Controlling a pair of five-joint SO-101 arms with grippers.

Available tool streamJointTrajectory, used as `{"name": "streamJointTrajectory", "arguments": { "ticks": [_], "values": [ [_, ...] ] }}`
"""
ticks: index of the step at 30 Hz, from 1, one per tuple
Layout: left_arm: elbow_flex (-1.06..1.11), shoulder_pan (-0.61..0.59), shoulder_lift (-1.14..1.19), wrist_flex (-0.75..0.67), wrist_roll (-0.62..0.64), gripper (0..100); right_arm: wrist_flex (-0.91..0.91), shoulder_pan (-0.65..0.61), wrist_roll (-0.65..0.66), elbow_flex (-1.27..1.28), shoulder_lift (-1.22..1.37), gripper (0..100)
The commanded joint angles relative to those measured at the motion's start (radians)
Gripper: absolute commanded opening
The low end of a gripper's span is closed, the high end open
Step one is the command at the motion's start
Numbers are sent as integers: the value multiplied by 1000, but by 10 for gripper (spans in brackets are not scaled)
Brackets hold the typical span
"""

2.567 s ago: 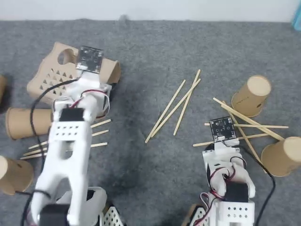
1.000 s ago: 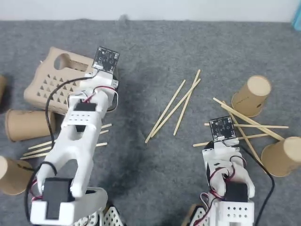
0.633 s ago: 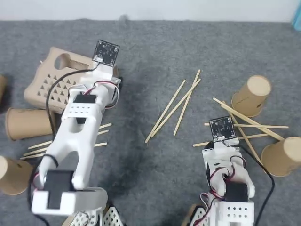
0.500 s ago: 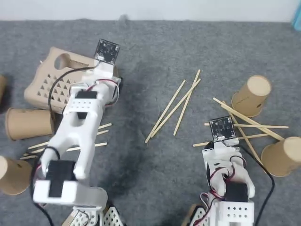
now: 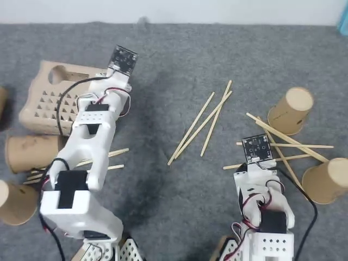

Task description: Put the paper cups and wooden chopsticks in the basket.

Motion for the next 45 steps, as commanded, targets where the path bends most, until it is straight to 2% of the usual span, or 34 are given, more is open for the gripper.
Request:
{"name": "streamJointTrajectory", "arguments": {
  "ticks": [1,7,13,25,31,36,45],
  "values": [
    [18,3,20,0,-14,13,-21,10,9,-5,-13,6],
    [13,9,20,2,61,12,-21,10,9,-5,-13,6],
    [42,78,-25,12,109,12,-22,10,9,-5,-13,6],
    [400,413,-422,86,112,12,-22,10,9,-5,-13,6],
    [486,525,-678,235,112,12,-22,10,9,-5,-13,6],
    [483,568,-882,394,112,12,-22,10,9,-5,-13,6],
    [317,531,-1263,641,121,13,-22,10,9,-5,-13,6]
  ]
}}
